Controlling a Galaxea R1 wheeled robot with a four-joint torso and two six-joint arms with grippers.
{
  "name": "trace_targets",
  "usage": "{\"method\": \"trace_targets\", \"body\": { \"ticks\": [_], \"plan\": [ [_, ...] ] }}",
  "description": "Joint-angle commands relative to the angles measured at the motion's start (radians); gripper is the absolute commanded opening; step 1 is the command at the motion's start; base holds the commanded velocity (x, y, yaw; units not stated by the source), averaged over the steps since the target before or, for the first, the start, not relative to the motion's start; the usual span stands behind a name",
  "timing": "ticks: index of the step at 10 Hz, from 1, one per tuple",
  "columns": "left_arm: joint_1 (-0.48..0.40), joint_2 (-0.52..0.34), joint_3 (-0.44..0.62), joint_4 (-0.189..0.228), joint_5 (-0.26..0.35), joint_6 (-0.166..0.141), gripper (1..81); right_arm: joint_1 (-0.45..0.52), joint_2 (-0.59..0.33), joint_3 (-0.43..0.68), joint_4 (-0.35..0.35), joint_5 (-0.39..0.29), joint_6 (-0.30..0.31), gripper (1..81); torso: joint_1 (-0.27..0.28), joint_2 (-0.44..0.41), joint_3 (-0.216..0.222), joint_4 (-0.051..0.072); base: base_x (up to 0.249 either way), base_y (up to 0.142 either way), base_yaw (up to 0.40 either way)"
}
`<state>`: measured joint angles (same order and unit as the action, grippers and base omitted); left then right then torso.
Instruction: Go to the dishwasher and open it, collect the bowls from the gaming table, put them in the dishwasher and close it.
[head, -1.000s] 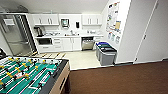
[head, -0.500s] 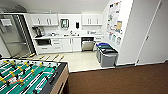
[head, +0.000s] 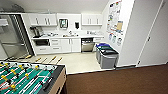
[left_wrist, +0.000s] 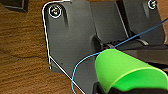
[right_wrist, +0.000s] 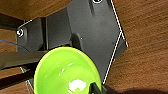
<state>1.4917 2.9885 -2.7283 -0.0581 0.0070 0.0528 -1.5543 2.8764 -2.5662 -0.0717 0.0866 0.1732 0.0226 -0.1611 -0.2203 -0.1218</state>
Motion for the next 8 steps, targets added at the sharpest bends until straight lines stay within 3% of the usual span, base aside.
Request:
{"method": "trace_targets", "body": {
  "ticks": [1,8],
  "plan": [
    [-0.038,-0.008,-0.001,0.009,0.062,0.007,1.0,0.033,-0.015,-0.005,-0.002,-0.051,0.000,1.0,0.000,0.000,0.000,0.000,0.167,0.000,0.000],
    [-0.037,-0.009,-0.001,0.009,0.062,0.006,1.0,0.033,-0.010,-0.011,-0.005,-0.050,0.000,1.0,0.000,0.000,0.000,0.000,0.162,0.000,0.000]
  ]
}}
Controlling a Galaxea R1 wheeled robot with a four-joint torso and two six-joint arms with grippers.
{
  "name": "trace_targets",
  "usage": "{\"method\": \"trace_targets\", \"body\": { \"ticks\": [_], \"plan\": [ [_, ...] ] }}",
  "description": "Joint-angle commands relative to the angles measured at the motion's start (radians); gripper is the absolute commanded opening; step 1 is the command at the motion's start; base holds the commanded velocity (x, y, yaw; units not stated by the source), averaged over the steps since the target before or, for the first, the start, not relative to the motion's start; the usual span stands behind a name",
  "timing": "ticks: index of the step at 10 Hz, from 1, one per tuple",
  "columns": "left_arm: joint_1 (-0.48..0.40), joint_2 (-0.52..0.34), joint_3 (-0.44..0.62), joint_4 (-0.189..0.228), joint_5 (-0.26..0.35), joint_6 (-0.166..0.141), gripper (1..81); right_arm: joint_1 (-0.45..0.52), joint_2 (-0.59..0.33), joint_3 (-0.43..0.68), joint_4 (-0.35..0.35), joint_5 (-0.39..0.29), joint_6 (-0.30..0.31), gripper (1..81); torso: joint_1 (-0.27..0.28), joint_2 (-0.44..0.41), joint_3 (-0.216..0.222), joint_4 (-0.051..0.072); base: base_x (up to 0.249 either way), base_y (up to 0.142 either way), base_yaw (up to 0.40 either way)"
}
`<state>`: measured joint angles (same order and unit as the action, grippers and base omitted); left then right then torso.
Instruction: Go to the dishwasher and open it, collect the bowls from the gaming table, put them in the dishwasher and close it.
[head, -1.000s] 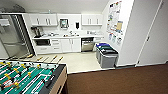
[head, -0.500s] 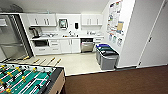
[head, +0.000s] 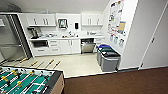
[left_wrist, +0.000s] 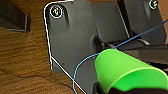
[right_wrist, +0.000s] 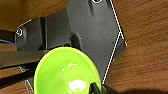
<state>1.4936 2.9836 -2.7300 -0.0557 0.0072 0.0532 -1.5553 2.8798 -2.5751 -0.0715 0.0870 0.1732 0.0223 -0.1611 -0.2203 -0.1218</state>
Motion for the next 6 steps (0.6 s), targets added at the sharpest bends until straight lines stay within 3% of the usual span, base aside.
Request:
{"method": "trace_targets", "body": {
  "ticks": [1,2,6],
  "plan": [
    [-0.039,-0.003,0.001,0.008,0.062,0.005,1.0,0.034,-0.014,-0.002,-0.005,-0.050,0.000,1.0,0.000,0.000,0.000,0.000,0.161,0.000,0.000],
    [-0.039,-0.004,0.001,0.008,0.062,0.005,1.0,0.034,-0.014,-0.002,-0.005,-0.050,0.000,1.0,0.000,0.000,0.000,0.000,0.161,0.000,0.000],
    [-0.039,-0.014,0.001,0.008,0.062,0.005,1.0,0.042,-0.011,-0.002,-0.010,-0.050,-0.001,1.0,0.000,0.000,0.000,0.000,0.161,-0.067,0.000]
  ]
}}
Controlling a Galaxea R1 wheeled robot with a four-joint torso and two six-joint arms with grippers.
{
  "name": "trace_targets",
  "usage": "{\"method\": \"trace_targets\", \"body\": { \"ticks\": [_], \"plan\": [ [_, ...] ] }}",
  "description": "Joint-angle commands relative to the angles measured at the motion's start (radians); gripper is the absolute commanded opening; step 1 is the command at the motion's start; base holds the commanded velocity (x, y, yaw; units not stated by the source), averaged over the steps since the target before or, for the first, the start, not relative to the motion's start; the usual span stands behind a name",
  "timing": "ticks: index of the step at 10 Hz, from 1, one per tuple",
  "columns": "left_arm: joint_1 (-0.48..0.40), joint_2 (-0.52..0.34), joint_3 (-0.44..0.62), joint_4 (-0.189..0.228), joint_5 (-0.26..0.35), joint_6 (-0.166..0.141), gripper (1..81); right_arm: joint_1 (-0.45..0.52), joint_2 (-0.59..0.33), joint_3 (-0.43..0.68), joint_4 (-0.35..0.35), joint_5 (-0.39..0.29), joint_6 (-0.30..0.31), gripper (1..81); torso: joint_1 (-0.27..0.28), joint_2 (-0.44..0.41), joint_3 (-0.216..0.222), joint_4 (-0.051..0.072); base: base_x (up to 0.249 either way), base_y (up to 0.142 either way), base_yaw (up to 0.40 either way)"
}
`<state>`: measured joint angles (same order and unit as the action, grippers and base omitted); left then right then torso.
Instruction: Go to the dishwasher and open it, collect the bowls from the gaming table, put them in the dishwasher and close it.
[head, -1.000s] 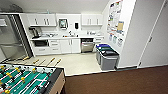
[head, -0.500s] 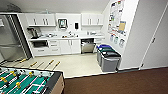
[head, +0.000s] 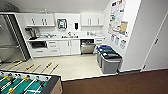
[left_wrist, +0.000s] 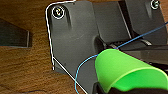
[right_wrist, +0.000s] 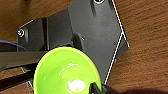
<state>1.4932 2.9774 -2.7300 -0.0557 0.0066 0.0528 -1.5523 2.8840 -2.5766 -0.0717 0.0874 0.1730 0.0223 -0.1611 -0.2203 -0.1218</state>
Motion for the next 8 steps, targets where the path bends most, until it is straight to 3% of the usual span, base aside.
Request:
{"method": "trace_targets", "body": {
  "ticks": [1,8],
  "plan": [
    [-0.038,-0.006,0.001,0.008,0.062,0.006,1.0,0.040,-0.015,0.000,-0.010,-0.051,-0.001,1.0,0.000,0.000,0.000,0.000,0.161,-0.081,0.000],
    [-0.038,-0.003,0.001,0.010,0.062,0.006,1.0,0.037,-0.013,0.000,-0.010,-0.051,-0.001,1.0,0.000,0.000,0.000,0.000,0.161,-0.087,0.000]
  ]
}}
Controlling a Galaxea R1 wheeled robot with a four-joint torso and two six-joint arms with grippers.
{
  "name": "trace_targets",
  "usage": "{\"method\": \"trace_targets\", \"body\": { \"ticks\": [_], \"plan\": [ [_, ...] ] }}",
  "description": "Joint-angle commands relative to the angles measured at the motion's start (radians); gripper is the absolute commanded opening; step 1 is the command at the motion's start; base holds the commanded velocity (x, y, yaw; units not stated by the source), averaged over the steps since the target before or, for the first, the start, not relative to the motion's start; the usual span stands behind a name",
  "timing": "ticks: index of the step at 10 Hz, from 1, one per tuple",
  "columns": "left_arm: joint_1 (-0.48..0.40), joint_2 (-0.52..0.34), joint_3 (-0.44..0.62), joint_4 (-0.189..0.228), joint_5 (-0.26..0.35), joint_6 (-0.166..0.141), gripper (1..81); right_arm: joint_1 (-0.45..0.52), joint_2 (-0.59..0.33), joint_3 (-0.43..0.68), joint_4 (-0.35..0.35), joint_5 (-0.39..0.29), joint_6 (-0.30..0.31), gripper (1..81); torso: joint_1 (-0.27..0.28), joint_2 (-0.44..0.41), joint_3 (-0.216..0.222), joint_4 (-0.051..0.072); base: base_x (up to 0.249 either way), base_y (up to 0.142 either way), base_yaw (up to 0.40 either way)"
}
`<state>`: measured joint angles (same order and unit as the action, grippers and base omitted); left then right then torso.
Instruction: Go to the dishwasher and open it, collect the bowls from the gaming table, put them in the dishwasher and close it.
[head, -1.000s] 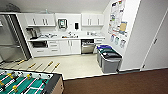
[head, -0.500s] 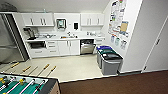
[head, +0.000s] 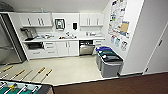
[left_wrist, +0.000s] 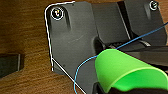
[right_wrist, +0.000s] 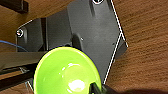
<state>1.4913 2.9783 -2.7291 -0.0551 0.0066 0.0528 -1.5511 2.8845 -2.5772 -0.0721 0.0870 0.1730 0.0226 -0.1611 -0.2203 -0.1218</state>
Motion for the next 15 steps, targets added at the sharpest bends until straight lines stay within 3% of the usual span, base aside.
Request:
{"method": "trace_targets", "body": {
  "ticks": [1,4,15],
  "plan": [
    [-0.036,-0.004,0.000,0.008,0.062,0.006,1.0,0.036,-0.015,0.000,-0.009,-0.050,-0.001,1.0,0.000,0.000,0.000,0.000,0.161,-0.093,0.000],
    [-0.036,-0.007,0.000,0.000,0.062,0.006,1.0,0.038,-0.020,0.000,-0.008,-0.052,-0.001,1.0,0.000,0.000,0.000,0.000,0.161,-0.093,0.000],
    [-0.036,-0.002,0.006,-0.003,0.061,0.006,1.0,0.035,-0.021,0.000,-0.009,-0.052,-0.001,1.0,0.000,0.000,0.000,0.000,0.140,0.000,0.000]
  ]
}}
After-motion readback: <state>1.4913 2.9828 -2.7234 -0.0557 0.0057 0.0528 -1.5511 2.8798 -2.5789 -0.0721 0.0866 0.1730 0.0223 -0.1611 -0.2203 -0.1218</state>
